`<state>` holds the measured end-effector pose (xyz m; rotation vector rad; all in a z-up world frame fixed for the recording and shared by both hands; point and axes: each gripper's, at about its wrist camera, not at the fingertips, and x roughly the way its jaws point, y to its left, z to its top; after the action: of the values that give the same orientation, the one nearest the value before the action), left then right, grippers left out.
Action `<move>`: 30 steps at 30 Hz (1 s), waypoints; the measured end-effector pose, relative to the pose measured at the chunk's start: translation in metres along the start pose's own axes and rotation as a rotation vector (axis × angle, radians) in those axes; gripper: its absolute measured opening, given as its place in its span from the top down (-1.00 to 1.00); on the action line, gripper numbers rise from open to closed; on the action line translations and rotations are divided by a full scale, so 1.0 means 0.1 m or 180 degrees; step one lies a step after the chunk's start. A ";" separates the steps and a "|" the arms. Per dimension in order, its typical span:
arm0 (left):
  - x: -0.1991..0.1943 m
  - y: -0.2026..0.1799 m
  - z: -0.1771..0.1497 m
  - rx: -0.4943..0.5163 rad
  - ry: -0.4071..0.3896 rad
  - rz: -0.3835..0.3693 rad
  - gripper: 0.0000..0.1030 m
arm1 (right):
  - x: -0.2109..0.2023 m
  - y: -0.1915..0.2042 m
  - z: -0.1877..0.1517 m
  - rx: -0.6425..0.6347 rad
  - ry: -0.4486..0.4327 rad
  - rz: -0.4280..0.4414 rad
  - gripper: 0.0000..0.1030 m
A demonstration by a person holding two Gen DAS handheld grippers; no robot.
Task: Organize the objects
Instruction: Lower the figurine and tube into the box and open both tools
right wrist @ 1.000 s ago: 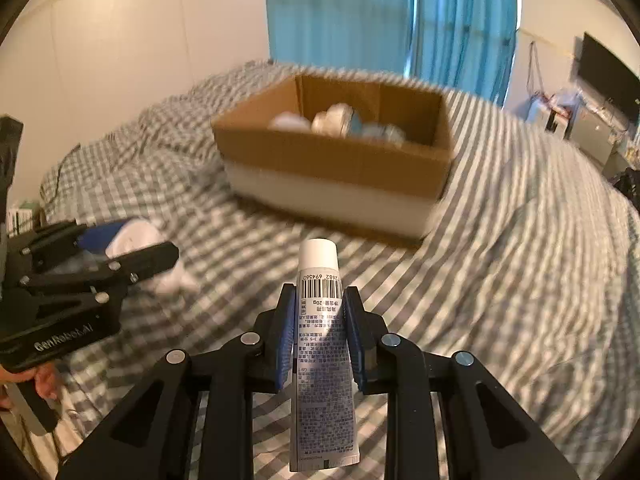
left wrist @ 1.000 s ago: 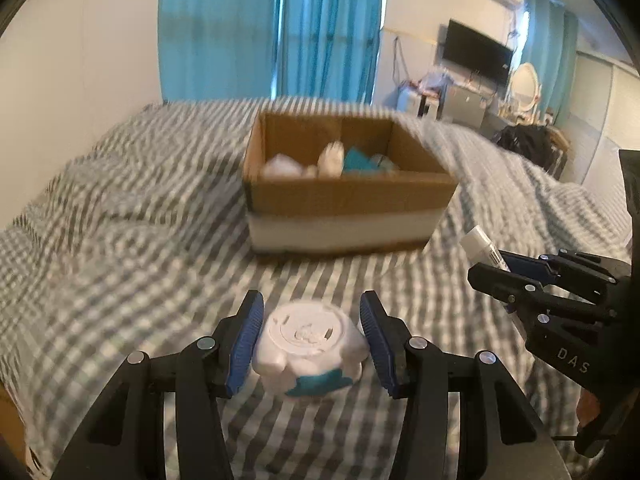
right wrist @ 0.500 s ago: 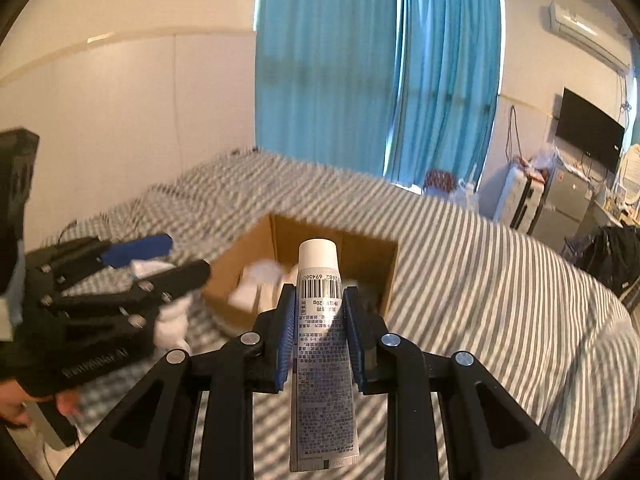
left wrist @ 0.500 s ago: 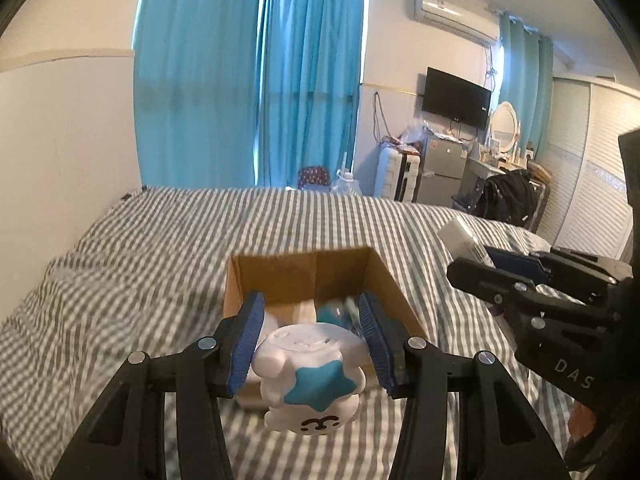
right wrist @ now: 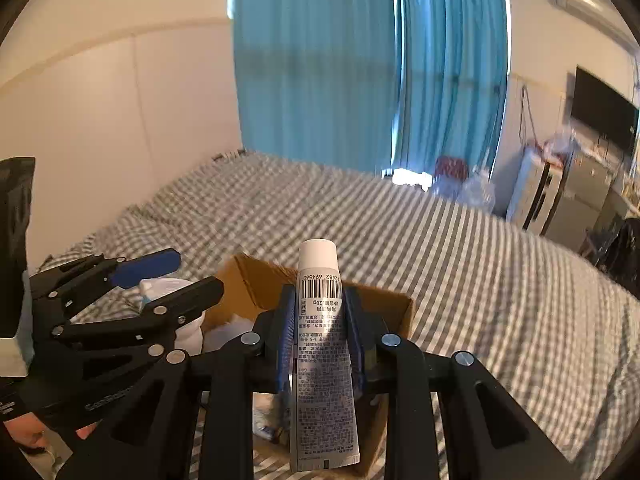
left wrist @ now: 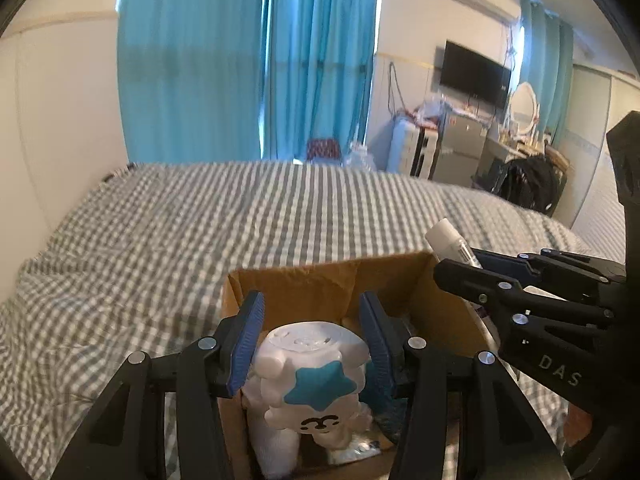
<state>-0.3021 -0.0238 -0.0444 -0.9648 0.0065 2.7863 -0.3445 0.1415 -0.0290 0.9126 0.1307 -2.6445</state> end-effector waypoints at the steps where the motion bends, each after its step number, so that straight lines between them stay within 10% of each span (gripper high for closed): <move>1: 0.08 0.00 -0.03 0.0001 0.0045 0.0001 0.01 | 0.09 -0.01 -0.01 0.0020 0.0049 0.0009 0.55; 18: 0.34 -0.05 -0.13 -0.0030 0.0365 0.0027 -0.11 | 0.69 -0.10 -0.27 0.0088 0.0341 -0.0042 0.53; 23: 0.07 -0.13 -0.01 -0.0015 0.0221 0.0175 -0.53 | 0.38 -0.20 -0.15 0.0225 0.0192 -0.0121 -0.11; 30: -0.51 -0.27 0.21 0.0078 -0.0026 0.0259 -0.73 | -0.30 -0.27 0.03 0.0271 -0.0104 -0.0272 -0.24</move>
<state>-0.2707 -0.0049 0.0056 -0.9684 0.0804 2.8567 -0.3335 0.1745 -0.0090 0.9092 0.0507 -2.7612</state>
